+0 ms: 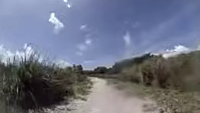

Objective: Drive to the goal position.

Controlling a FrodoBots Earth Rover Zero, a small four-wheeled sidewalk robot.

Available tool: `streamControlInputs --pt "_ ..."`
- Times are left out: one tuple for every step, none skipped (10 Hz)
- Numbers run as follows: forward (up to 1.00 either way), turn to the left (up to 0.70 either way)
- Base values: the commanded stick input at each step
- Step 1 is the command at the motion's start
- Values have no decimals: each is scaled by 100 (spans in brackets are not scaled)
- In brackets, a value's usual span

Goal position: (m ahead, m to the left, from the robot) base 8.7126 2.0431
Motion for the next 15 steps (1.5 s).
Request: streamControlInputs --pt "85 4" --pt "85 4" --pt "85 4" --pt "85 4" --pt "85 4" --pt "85 4" --pt "85 4" --pt "85 4" --pt "85 4" --pt "85 4" --pt "85 4" --pt "85 4" --pt "85 4" --pt "85 4" --pt "85 4"
